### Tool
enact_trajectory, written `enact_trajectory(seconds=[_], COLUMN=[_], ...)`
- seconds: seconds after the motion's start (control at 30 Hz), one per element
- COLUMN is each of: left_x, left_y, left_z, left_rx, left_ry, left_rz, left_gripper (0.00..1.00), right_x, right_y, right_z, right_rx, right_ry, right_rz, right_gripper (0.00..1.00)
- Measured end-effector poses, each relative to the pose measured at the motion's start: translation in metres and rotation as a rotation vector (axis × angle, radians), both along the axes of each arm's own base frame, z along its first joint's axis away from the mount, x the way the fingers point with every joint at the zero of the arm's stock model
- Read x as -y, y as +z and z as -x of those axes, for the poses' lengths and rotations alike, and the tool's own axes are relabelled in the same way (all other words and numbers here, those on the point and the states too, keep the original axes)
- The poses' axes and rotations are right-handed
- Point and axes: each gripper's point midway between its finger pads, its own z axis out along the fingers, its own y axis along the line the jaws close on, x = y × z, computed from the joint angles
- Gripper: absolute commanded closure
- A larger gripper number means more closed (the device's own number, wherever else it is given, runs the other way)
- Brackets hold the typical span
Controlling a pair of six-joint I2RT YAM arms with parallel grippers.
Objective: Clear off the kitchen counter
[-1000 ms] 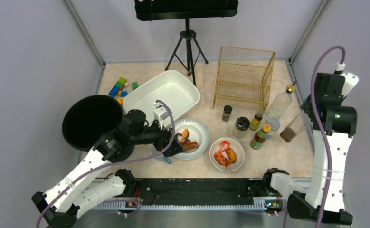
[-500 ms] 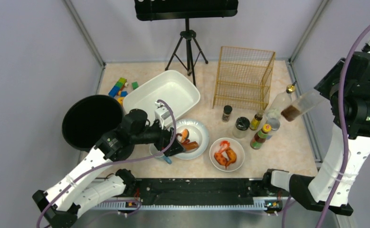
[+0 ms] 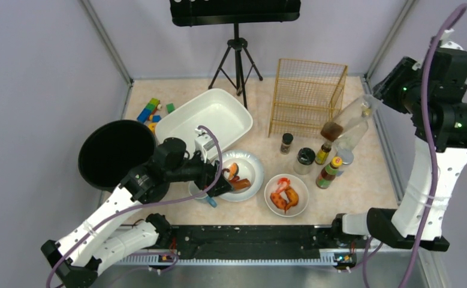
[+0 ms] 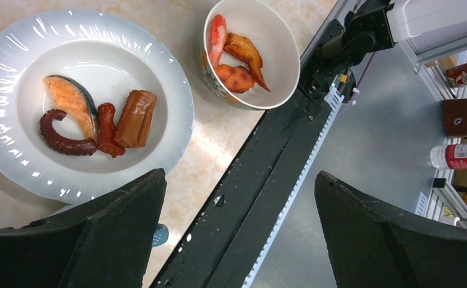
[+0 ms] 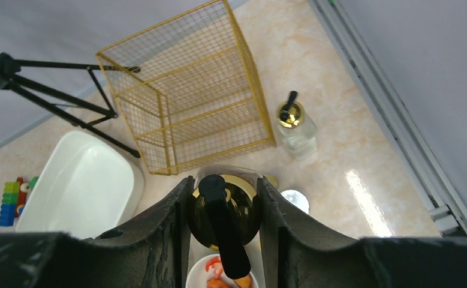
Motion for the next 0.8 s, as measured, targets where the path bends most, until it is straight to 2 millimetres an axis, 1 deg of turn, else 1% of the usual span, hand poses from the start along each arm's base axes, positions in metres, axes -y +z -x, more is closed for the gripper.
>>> enact_trajectory(seconds=[0.03, 0.13, 0.17, 0.27, 0.4, 0.53, 0.63, 0.8], left_x=[0.000, -0.001, -0.001, -0.001, -0.002, -0.002, -0.002, -0.002], left_y=[0.000, -0.002, -0.003, -0.007, -0.012, -0.015, -0.015, -0.015], left_z=[-0.001, -0.003, -0.004, -0.006, -0.008, -0.009, -0.009, -0.010], left_rx=[0.001, 0.003, 0.002, -0.004, -0.014, -0.014, -0.009, -0.005], left_ry=[0.005, 0.012, 0.016, 0.027, 0.031, 0.028, 0.025, 0.023], left_rz=[-0.003, -0.011, -0.015, -0.031, -0.050, -0.061, -0.063, -0.064], left_gripper=[0.02, 0.02, 0.02, 0.02, 0.02, 0.02, 0.02, 0.02], right_x=[-0.005, -0.029, -0.038, -0.051, -0.058, -0.060, -0.063, -0.070], right_y=[0.000, -0.002, -0.004, -0.007, -0.010, -0.010, -0.002, 0.020], right_z=[-0.005, -0.029, -0.040, -0.071, -0.106, -0.131, -0.149, -0.174], right_rx=[0.000, -0.002, -0.006, -0.006, 0.007, 0.033, 0.079, 0.178], right_ry=[0.018, 0.102, 0.128, 0.161, 0.181, 0.203, 0.233, 0.289], right_rz=[0.001, 0.011, 0.010, 0.010, 0.023, 0.056, 0.083, 0.129], right_gripper=[1.00, 1.00, 1.00, 1.00, 1.00, 1.00, 1.00, 1.00])
